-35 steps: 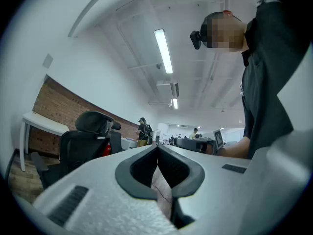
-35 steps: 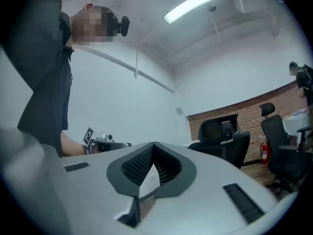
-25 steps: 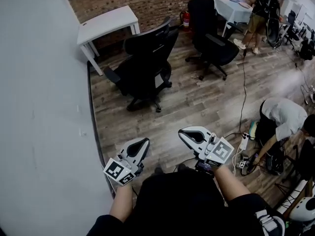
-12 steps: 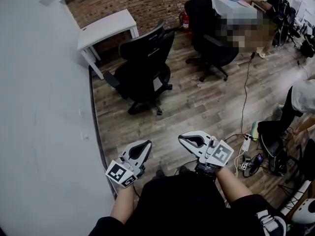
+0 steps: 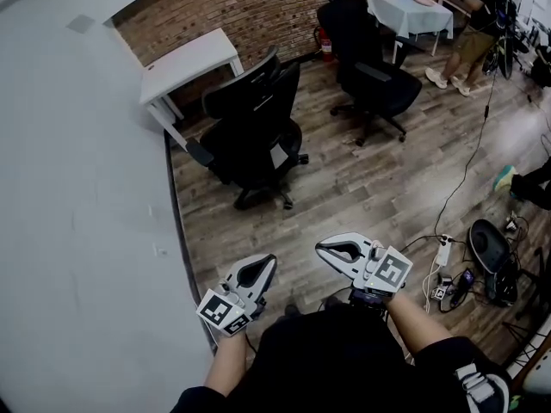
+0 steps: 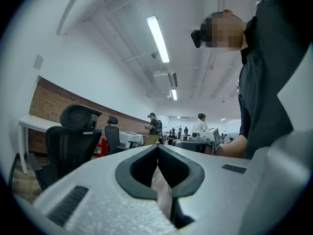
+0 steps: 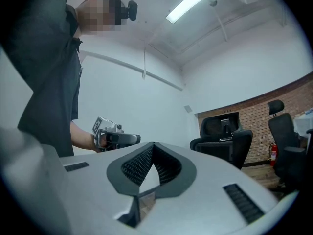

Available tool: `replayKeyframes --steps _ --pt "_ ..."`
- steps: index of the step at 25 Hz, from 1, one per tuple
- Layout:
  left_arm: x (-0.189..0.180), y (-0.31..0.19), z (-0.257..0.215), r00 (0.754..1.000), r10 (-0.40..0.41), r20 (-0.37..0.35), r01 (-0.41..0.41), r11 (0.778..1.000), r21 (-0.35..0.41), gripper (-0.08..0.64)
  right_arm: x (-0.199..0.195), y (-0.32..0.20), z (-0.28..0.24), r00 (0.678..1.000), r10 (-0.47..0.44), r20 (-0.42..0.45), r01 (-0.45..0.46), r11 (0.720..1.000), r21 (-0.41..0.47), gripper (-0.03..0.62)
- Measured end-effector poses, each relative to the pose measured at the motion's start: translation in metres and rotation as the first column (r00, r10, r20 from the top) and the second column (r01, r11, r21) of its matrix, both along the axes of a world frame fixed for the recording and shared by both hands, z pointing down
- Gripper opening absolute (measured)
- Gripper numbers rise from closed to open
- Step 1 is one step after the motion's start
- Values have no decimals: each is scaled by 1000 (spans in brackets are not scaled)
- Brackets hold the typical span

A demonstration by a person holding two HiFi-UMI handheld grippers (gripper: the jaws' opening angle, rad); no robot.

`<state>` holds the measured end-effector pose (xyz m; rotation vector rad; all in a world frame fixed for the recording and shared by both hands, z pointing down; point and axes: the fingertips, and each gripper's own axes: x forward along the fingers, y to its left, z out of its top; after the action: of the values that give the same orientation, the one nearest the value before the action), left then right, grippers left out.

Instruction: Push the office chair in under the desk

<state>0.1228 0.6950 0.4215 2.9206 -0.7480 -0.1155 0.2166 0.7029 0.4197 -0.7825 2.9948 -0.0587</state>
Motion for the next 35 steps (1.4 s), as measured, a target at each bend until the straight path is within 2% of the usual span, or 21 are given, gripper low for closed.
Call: replayKeyframes --steps 9,16,21,28,35 --pt "28 -2 9 1000 -20 19 20 1000 -22 15 28 2 12 1000 -24 0 24 1000 -7 6" --pt "56 -18 12 999 27 39 -26 999 -24 15 68 -10 21 999 54 7 -54 998 -33 6" --pt "65 -38 17 998 48 47 -46 998 -33 15 82 -25 27 996 93 10 -92 995 -43 6" --pt "56 -93 28 999 38 28 -37 998 -48 15 84 -71 34 993 118 -11 -119 991 -60 6" --pt "40 -174 26 999 13 29 -12 1000 -28 15 73 -151 36 994 105 -39 -107 992 -66 6"
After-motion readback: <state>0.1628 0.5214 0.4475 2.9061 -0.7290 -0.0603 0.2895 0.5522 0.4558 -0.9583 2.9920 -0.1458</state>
